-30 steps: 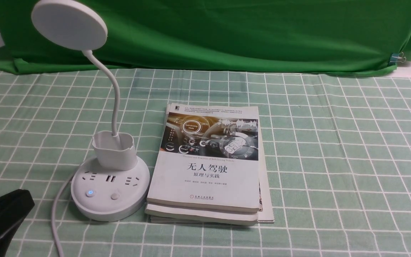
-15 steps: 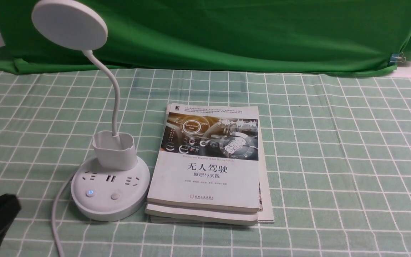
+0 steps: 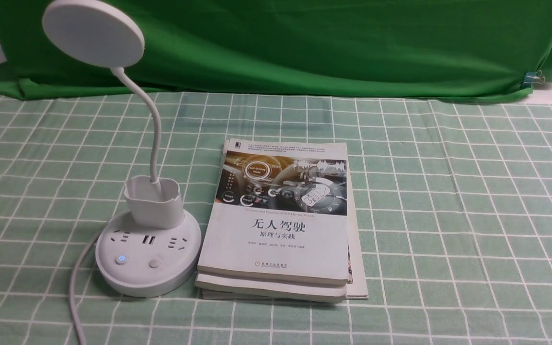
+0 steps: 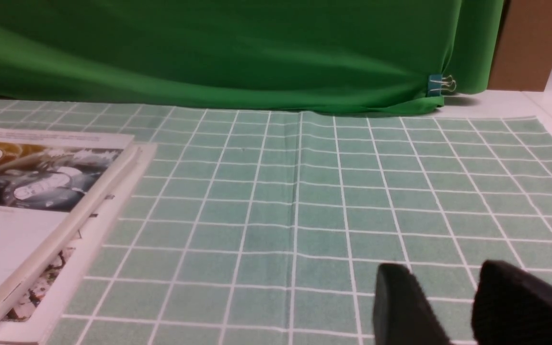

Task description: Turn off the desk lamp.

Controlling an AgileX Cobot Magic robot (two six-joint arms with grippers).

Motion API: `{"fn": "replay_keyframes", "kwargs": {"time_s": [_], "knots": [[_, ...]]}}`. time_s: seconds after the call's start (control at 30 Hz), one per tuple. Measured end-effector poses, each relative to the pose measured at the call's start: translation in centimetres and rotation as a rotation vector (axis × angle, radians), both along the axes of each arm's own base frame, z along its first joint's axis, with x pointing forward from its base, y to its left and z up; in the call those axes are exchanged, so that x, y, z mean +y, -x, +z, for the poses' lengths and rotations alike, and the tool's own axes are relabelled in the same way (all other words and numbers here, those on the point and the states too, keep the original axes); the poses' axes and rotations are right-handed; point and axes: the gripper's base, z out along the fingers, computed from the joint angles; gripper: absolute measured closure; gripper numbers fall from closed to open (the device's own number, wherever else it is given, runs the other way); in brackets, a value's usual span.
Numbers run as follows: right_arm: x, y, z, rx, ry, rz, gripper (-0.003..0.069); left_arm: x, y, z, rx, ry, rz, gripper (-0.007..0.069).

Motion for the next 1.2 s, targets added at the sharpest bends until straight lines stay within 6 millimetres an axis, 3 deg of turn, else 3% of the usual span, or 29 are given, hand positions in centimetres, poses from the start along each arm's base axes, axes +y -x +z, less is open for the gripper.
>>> {"fn": "replay_keyframes", "kwargs": {"time_s": [1.2], "knots": [[0.00, 0.00, 0.00, 0.000, 0.000, 0.000, 0.0417, -0.10, 0.04, -0.03, 0.001, 0.010, -0.015, 0.0624]]}}
